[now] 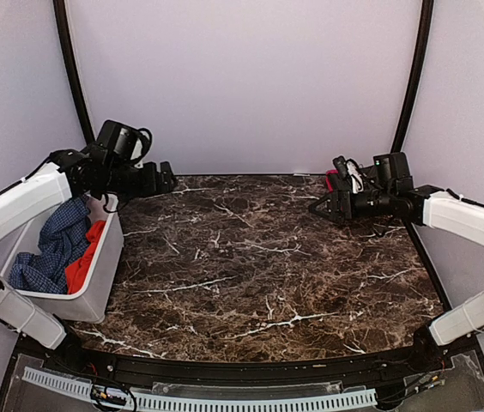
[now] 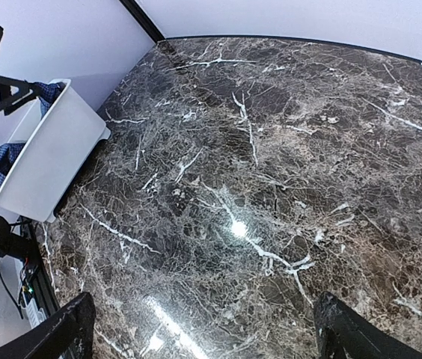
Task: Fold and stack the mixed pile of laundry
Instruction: Pick up the crumpled shirt from the bin.
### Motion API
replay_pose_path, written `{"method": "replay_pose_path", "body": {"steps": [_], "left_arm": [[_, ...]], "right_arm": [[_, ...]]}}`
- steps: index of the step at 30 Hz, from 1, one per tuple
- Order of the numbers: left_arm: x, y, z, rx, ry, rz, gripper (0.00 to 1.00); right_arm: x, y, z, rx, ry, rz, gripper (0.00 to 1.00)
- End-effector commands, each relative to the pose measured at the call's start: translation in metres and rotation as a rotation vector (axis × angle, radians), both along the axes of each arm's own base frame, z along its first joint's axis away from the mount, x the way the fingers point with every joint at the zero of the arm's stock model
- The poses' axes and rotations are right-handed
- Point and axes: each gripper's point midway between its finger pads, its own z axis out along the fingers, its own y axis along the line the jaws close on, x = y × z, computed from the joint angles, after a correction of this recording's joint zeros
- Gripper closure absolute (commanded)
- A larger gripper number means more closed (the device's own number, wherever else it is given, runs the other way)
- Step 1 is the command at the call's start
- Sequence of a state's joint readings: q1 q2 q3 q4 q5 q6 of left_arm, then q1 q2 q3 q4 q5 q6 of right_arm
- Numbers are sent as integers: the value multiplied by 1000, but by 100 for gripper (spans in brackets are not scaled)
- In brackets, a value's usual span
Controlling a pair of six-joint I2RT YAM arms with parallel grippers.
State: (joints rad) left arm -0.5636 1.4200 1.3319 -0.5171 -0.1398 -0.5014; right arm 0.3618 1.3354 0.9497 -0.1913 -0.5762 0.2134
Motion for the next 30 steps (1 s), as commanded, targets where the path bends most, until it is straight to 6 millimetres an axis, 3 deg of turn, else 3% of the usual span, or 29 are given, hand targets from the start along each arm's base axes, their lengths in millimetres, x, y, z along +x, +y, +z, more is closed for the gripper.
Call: {"method": "replay_pose_path", "body": {"steps": [1, 2, 4, 12, 16, 21, 30], "left_arm": [[-31, 99, 32, -63, 19, 342, 1], [-44, 126, 28, -41, 43, 435, 1], [-65, 160, 23, -4, 85, 566, 1], [-135, 257, 0, 85, 295, 958, 1], [-136, 282, -20, 4, 325, 1023, 1], [-131, 303, -50, 56, 417, 1131, 1], [-150, 317, -109, 124, 652, 1302, 1]], "right_arm": [[6, 7, 9, 17, -35, 36, 1], [7, 9, 7, 24, -32, 41, 2], [8, 11, 6, 35, -29, 48, 2], [15, 17, 0, 48, -30, 71, 2], [17, 20, -3, 55, -28, 85, 2], [18, 22, -5, 65, -24, 93, 2], [18, 23, -10, 73, -18, 100, 2]]}}
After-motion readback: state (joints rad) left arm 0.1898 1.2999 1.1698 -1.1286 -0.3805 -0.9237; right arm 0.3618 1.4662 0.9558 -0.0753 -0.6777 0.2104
